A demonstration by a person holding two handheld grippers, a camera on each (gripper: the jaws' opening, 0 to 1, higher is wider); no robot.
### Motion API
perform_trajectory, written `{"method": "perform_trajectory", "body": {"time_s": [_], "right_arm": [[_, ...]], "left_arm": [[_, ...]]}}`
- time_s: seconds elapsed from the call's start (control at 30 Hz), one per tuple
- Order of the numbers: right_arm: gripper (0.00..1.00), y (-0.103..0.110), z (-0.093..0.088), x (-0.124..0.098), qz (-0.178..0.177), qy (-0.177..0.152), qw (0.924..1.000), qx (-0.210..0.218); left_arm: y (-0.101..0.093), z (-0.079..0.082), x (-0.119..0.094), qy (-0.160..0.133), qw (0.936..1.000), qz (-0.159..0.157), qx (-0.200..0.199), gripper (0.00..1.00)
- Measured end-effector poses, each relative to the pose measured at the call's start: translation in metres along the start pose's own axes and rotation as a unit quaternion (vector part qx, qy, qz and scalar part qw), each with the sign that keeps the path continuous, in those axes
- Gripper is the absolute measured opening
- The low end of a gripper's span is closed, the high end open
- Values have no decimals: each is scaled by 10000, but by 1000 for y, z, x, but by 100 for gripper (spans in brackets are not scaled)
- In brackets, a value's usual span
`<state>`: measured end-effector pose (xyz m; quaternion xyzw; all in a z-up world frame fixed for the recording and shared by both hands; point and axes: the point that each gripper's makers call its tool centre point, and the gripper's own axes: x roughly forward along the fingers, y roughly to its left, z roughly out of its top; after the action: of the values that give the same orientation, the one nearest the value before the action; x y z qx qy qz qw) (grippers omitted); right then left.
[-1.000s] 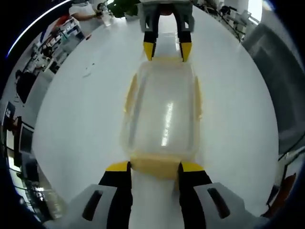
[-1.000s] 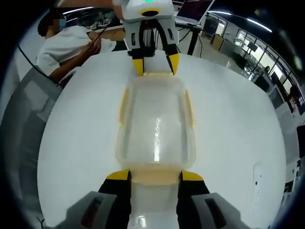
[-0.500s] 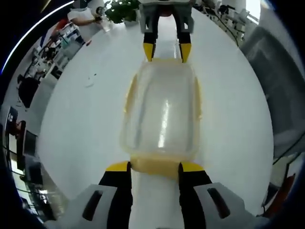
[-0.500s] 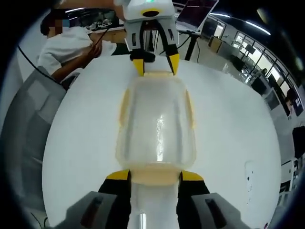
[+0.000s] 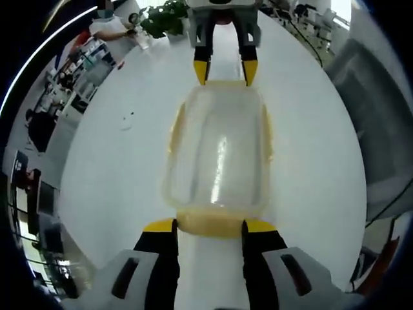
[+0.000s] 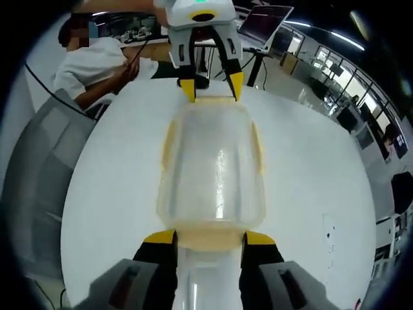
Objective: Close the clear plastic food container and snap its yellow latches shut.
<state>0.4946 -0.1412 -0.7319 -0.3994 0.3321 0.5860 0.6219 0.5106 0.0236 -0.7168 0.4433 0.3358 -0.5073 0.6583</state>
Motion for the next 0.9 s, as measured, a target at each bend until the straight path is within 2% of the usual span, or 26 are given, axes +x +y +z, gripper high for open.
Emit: {"method": "perform_trajectory", "body": {"time_s": [0.3,0.9], "right_arm": [[36,-2,-12,-16,-84,-4,10000,-29],[36,-9,-50,-43,-130,-86,9999,20]], "left_arm": [[1,19,1,-69,10000,33,-8,37],[4,67,14,-150,9998,90,45,37]]}}
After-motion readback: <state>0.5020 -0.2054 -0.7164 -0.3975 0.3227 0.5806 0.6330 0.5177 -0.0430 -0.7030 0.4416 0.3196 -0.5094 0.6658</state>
